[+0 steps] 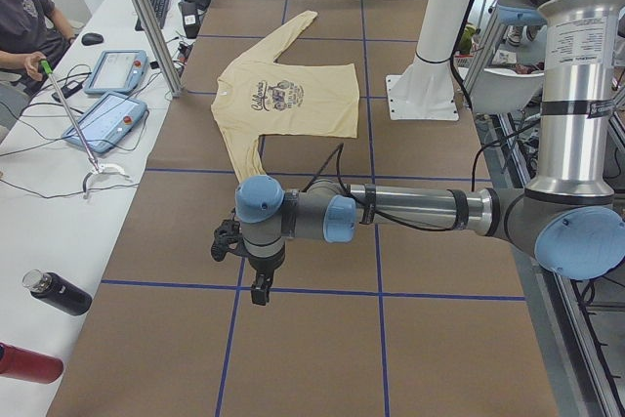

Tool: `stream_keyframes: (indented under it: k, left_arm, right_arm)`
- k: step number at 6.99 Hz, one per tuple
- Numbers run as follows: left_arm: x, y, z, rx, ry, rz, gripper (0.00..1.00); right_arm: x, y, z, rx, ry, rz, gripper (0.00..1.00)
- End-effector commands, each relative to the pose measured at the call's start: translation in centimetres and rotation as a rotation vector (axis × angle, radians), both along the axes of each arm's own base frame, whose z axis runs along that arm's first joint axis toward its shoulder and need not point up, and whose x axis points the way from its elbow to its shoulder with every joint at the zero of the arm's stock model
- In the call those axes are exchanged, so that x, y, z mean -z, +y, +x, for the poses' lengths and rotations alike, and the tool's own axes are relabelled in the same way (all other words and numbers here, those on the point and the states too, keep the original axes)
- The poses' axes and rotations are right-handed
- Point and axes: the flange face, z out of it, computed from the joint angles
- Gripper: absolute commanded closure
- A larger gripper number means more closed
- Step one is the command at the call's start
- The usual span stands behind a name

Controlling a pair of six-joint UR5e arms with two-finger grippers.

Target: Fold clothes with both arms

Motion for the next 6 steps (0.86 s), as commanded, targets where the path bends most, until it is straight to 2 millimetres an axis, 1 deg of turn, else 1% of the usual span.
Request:
stream_keyframes:
  k: [1,3,4,5,6]
  left_arm:
    - [0.2,-0.1,0.1,-0.002,0.002,0.003,0.00]
    - [0.8,-0.5,0.1,-0.004,0.001,0.020,0.00]
    - [1.5,-0.8,0.1,-0.006,0.001,0.041,0.00]
    - [2.8,-1.2,0.1,-0.003,0.002,0.077,0.00]
    - [4.8,-1.7,0.1,-0.003,0.002,0.138,0.00]
  right_arm:
    - [-0.2,-0.1,0.1,0.001,0.011,0.003,0.00]
    - [0.2,-0.6,0.0,0.001,0.016,0.013,0.00]
    - [1.0,-0.8,-0.1,0.010,0.002,0.035,0.00]
    - [1.4,-1.5,-0.4,0.014,0.001,0.043,0.00]
    - [3.5,-2.9,-1.0,0.019,-0.027,0.099,0.00]
